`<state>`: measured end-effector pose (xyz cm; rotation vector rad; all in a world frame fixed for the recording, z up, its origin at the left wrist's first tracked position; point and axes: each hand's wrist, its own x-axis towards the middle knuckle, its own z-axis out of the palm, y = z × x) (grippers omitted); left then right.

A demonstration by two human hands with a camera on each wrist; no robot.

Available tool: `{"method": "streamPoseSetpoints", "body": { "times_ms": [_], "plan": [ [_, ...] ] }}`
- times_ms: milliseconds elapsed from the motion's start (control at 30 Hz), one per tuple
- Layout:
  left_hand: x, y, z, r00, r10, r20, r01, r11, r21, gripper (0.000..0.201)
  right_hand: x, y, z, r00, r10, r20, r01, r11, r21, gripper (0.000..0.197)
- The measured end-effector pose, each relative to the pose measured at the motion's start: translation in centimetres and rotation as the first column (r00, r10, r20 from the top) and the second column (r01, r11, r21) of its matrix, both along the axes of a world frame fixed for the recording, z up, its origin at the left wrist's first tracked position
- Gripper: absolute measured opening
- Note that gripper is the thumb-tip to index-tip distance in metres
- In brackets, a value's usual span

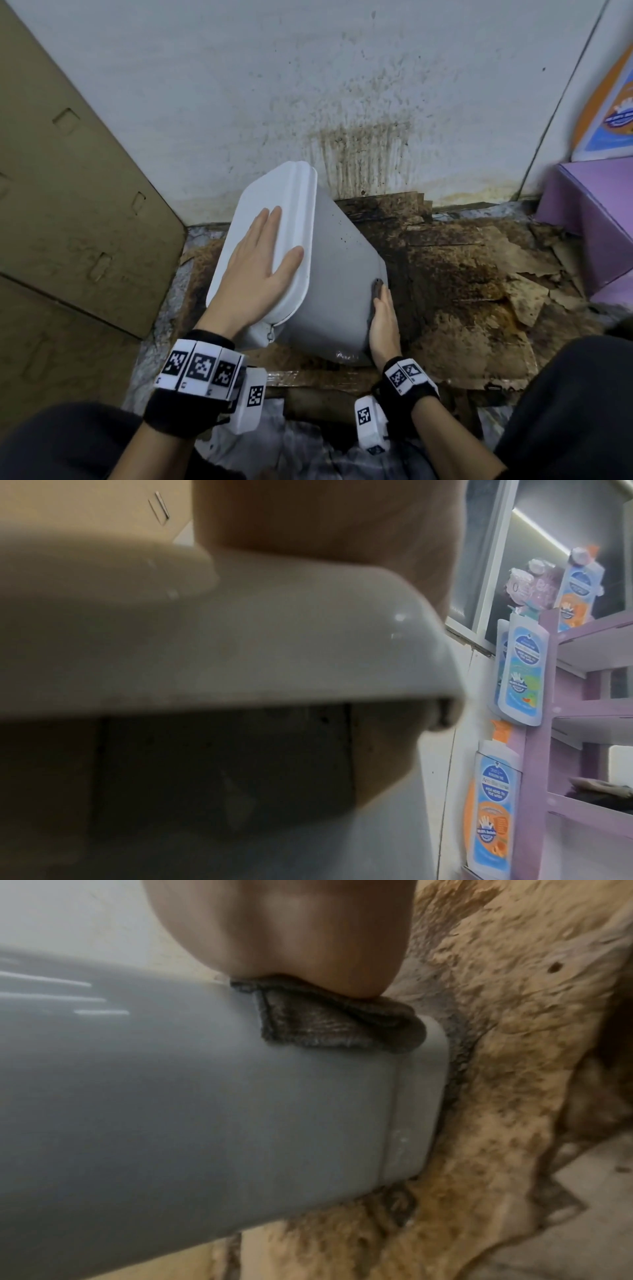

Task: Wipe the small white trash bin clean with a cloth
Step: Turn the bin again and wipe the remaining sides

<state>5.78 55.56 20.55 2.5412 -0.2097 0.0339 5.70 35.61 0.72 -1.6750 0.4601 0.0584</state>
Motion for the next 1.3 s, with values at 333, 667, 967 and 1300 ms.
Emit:
{"method": "streamPoseSetpoints", "body": {
  "times_ms": [333,667,967,1300],
  "plan": [
    [-0.2,0.7,0.2,1.000,-0.001,-0.020,0.001,1.000,-0.022,0.080,-0.4,6.1,11.9,0.919,0.273,0.285,-0.299,0.953,0.050,0.064],
    [-0.7,0.8,0.8,0.999,0.026,-0.029,-0.027,0.997,-0.067,0.078,-1.2,2.9,5.4,0.820,0.398,0.412,-0.293,0.909,-0.295,0.055],
    [-1.0,1.5,1.2,0.998,0.040,-0.043,-0.044,0.994,-0.098,0.069,-2.2,-0.4,-1.1,0.963,0.222,0.152,-0.194,0.965,-0.179,0.061],
    [-0.9,2.3,0.9,0.998,0.042,-0.045,-0.045,0.996,-0.078,0.070,-1.0,1.9,0.8,0.993,0.109,0.039,-0.100,0.976,-0.193,0.059]
  ]
}}
